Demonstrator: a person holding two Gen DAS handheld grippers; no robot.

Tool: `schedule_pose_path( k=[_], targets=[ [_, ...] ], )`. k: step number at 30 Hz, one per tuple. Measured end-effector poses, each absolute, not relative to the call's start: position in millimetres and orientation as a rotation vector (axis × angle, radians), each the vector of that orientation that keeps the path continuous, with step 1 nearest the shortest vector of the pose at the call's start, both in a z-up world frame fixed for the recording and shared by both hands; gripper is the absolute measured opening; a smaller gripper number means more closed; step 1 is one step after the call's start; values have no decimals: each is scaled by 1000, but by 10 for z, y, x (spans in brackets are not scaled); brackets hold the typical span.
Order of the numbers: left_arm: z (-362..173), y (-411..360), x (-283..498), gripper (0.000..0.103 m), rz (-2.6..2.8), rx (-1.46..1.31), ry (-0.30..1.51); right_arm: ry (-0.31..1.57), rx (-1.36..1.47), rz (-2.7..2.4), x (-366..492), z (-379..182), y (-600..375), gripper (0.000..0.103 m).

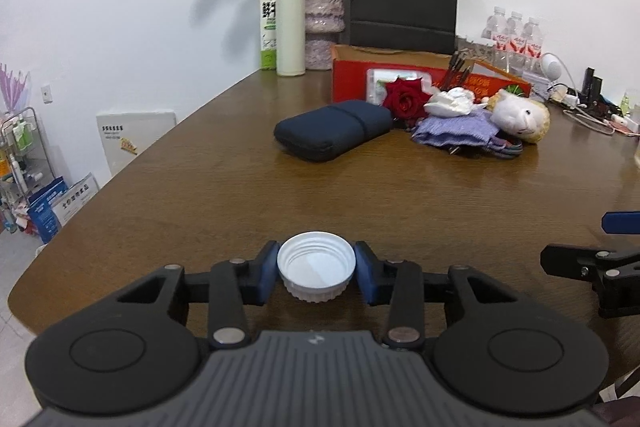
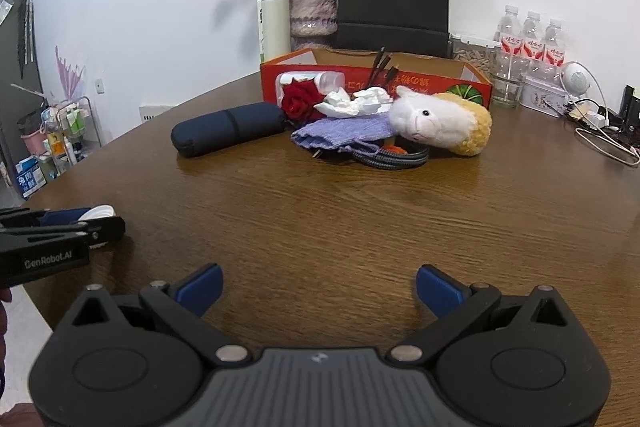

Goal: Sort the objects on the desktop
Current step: 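Grasp the white bottle cap with the left gripper, then carry the cap toward the box with the left gripper while the right gripper grasps the plush sheep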

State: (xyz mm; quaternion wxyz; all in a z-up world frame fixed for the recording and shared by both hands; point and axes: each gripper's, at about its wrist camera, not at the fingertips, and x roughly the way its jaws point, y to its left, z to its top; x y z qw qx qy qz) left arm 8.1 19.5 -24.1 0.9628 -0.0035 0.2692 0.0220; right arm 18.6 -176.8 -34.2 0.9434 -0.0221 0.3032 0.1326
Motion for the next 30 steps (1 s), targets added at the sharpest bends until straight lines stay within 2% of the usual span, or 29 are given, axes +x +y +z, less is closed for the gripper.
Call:
schedule_pose_path(
  k=[13, 24, 30],
  targets=[
    [163, -66, 529, 40, -73, -17, 450, 548, -22, 202, 562, -148, -2113, 103],
    [454, -341, 1160, 40, -157, -18, 407, 480, -37, 162, 1286, 239, -2459, 103],
    [532, -443, 1523, 40, -176, -17, 407, 505, -35, 148, 1825, 269, -2575, 103]
  ],
)
